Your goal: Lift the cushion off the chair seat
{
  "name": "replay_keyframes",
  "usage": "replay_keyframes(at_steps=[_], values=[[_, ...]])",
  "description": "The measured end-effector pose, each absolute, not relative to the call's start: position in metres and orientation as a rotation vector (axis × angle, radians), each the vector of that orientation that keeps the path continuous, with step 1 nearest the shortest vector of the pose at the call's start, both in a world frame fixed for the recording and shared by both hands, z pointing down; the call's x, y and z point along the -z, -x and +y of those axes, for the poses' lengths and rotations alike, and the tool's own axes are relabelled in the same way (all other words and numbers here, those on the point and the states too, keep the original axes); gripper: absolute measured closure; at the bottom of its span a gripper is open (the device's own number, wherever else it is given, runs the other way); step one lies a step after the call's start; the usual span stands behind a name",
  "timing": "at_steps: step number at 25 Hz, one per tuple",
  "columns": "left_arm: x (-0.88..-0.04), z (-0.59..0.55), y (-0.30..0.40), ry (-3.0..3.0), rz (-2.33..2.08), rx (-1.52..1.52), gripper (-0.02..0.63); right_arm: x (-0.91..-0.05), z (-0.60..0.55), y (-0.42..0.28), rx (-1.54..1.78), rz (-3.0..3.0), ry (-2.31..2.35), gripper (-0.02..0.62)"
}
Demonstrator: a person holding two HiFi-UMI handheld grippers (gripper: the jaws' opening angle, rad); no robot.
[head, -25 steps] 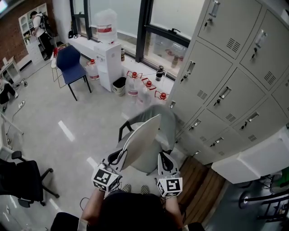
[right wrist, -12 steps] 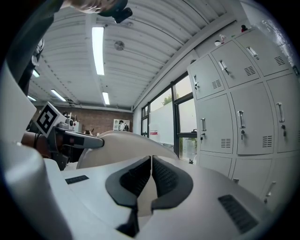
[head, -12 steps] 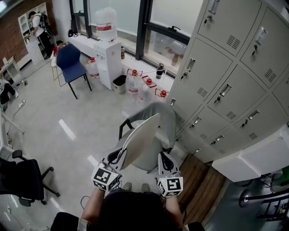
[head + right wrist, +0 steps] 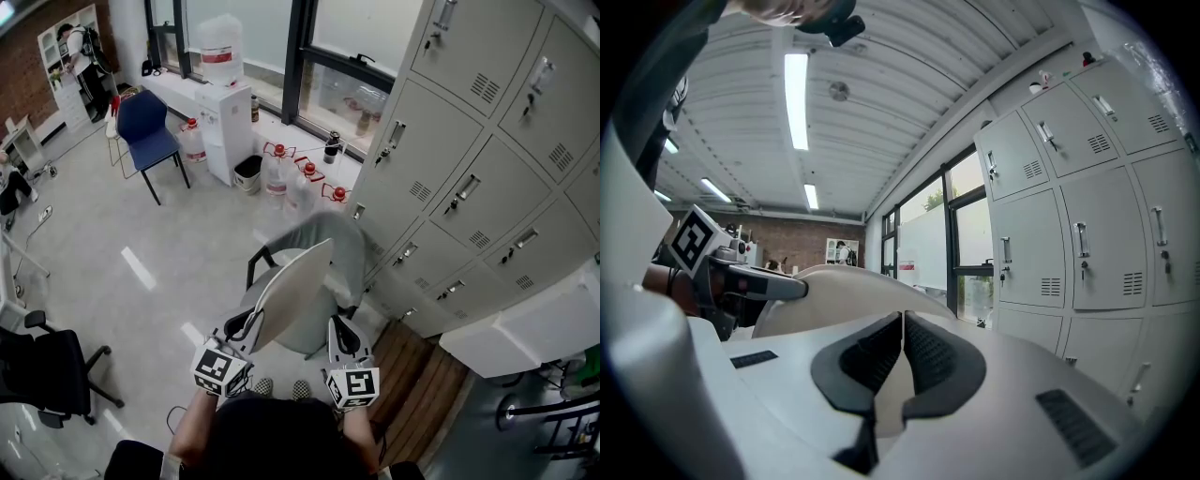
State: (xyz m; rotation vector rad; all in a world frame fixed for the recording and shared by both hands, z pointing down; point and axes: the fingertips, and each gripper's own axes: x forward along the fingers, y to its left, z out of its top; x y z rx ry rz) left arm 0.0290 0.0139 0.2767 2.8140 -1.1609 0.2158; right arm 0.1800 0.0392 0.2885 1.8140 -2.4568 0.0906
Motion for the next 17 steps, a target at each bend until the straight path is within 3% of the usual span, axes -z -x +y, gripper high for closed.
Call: replay_keyframes(at_steps=[17], values=[[-0.2819, 0.0154, -0.0296, -2.803, -1.149, -0.216, 0.566, -0.2892, 0.0402, -0.1796, -0.09, -2.459, -1.814, 0.561]])
